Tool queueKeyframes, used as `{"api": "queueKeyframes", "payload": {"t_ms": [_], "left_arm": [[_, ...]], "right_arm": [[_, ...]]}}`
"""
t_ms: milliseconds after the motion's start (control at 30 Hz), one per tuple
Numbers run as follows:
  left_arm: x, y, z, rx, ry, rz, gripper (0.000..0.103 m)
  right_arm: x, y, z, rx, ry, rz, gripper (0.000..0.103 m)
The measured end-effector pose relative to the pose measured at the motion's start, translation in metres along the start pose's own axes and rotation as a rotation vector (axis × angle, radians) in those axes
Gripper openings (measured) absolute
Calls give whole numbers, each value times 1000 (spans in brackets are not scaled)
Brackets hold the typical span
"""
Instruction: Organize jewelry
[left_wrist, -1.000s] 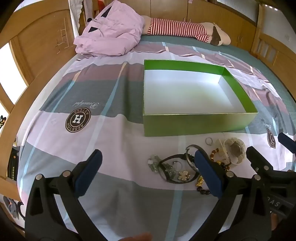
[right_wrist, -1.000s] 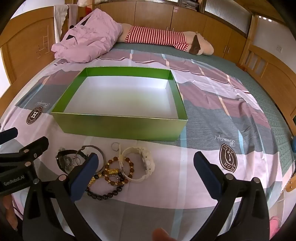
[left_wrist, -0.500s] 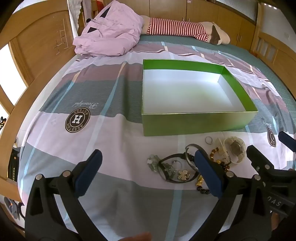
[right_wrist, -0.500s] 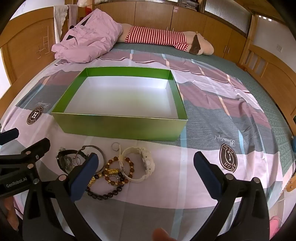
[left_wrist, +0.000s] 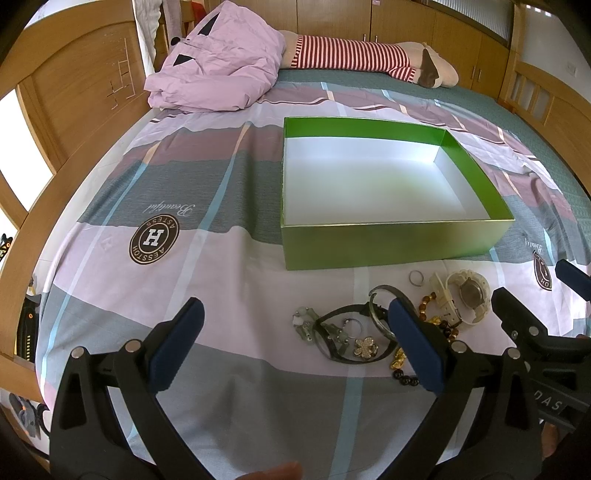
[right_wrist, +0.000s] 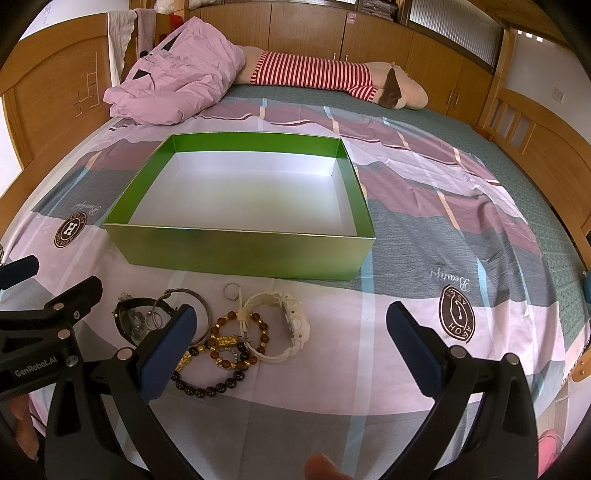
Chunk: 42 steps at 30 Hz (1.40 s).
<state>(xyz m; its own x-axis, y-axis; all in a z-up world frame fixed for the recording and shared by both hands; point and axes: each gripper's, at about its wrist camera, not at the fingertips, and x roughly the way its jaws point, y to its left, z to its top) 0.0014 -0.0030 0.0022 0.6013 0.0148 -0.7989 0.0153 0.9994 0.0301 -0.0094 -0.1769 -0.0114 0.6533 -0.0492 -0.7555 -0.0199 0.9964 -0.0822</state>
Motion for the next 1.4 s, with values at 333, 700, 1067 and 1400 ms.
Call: {"api": "queueKeyframes", "payload": {"t_ms": [333, 700, 1067, 1400], "left_arm": [[0, 0, 0, 2, 0, 1, 101], [0, 0, 0, 3, 1, 1, 101], [2, -3, -4, 6, 3, 3, 101], [4, -4, -5, 8, 5, 3, 101]], "right_arm": [[0, 0, 0, -1, 0, 0, 102], [0, 0, 0, 1, 0, 0, 102], [1, 0, 0, 2, 1, 0, 102], [1, -1, 0, 1, 0, -1, 102]]}}
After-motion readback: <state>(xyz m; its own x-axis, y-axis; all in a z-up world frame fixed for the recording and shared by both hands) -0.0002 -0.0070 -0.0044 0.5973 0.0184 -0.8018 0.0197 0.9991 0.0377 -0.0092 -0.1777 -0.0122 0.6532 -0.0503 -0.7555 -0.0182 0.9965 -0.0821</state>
